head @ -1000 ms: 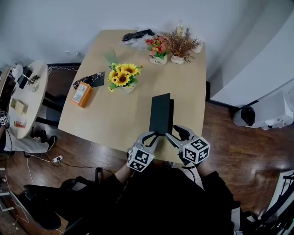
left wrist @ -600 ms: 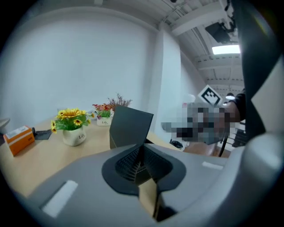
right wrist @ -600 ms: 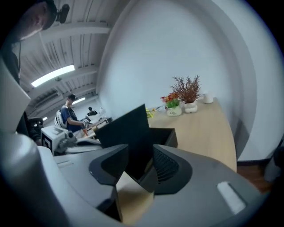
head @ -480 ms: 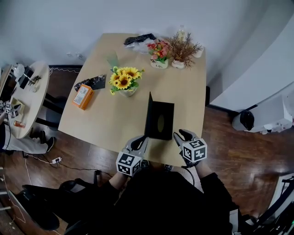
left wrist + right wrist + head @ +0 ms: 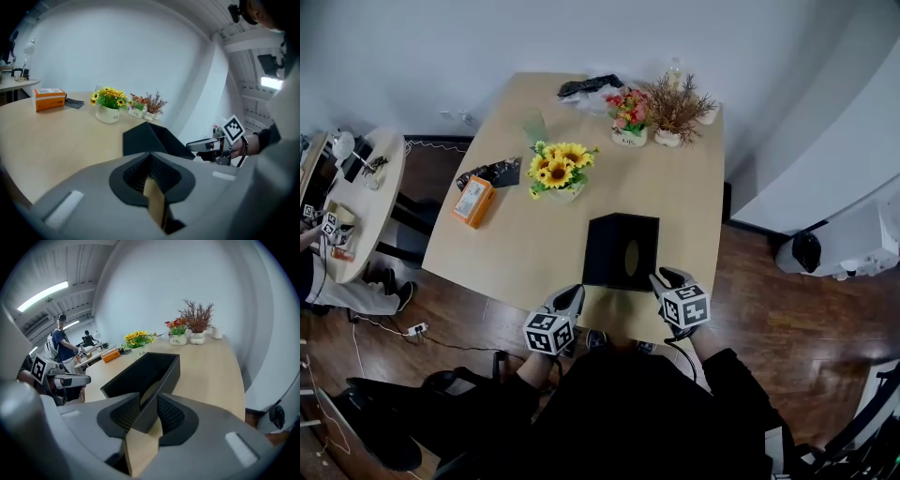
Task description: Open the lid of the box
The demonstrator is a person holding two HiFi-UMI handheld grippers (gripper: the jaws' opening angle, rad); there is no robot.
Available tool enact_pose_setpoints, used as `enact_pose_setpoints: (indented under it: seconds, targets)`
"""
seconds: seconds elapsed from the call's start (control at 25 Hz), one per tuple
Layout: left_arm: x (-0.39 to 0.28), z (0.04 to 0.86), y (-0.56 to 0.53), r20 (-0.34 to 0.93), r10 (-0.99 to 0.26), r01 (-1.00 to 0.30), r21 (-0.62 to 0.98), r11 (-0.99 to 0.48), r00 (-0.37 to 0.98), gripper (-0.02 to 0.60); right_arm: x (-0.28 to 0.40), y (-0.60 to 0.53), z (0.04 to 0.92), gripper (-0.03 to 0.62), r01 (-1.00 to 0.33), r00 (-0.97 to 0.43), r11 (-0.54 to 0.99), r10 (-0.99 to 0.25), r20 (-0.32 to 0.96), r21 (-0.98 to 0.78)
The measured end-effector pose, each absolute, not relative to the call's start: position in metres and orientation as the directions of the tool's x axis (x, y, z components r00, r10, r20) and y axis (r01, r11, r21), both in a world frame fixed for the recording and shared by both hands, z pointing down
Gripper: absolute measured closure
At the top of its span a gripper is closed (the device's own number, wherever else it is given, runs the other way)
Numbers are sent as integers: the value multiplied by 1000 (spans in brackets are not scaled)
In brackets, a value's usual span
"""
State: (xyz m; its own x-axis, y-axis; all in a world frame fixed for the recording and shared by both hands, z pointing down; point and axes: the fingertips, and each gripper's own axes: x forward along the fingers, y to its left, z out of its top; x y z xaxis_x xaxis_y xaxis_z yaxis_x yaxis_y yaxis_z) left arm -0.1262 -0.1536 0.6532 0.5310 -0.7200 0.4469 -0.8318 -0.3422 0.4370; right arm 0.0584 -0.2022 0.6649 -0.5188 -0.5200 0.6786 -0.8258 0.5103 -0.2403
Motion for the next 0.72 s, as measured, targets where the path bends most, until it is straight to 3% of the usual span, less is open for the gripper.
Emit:
enact_pose_setpoints:
  seconds: [0.36,0.72]
  targets:
    - [-134,645,-152,454,-733,-853,389,-348,506,581,53,-201,668,510,-816,-540,511,-504,674,-272]
    - [-94,566,-182,348,-754,-830,214,-515,557,581,53,-201,669,514,-795,-570,521,-461,681,-312]
